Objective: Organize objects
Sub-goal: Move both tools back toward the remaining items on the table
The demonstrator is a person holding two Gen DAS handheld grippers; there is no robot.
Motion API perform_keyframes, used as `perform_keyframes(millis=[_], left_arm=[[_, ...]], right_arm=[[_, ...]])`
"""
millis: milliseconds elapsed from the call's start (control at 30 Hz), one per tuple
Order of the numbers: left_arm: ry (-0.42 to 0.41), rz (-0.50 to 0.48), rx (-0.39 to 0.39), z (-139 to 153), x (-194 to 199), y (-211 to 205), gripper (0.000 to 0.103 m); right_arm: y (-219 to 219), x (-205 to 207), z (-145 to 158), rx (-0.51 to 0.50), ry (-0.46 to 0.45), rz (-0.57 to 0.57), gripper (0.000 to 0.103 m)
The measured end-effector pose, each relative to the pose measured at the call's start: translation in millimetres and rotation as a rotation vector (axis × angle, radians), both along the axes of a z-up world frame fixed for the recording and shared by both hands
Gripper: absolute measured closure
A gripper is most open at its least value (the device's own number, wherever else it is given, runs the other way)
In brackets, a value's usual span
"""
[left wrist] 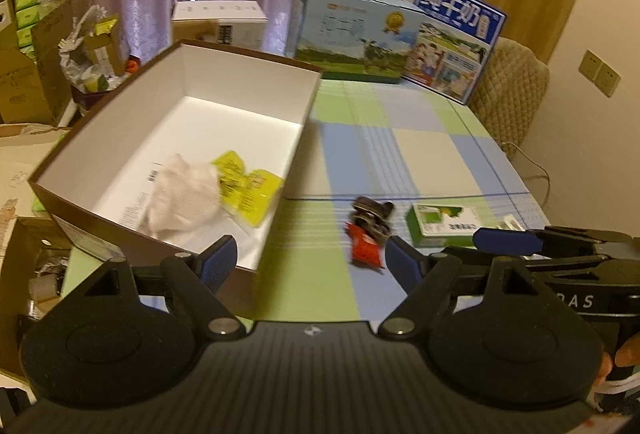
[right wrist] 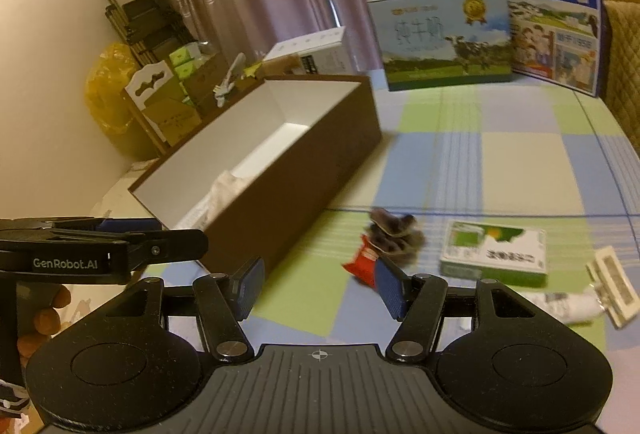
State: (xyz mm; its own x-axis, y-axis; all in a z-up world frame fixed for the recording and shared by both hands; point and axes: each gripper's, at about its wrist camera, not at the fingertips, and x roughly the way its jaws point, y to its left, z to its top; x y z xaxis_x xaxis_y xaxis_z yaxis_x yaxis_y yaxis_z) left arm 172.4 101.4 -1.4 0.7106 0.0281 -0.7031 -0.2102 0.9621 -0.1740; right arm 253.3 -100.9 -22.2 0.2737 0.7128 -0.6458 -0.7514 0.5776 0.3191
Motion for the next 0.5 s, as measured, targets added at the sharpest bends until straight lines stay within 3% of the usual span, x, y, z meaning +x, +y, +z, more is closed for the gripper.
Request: perform_keyframes(millis=[500], left_arm=[[0.043,-0.068,-0.008,-21,18,-71,0.026]], right_arm=[[-73,23,-19,-0.068,0.009,-0.065,0.045]])
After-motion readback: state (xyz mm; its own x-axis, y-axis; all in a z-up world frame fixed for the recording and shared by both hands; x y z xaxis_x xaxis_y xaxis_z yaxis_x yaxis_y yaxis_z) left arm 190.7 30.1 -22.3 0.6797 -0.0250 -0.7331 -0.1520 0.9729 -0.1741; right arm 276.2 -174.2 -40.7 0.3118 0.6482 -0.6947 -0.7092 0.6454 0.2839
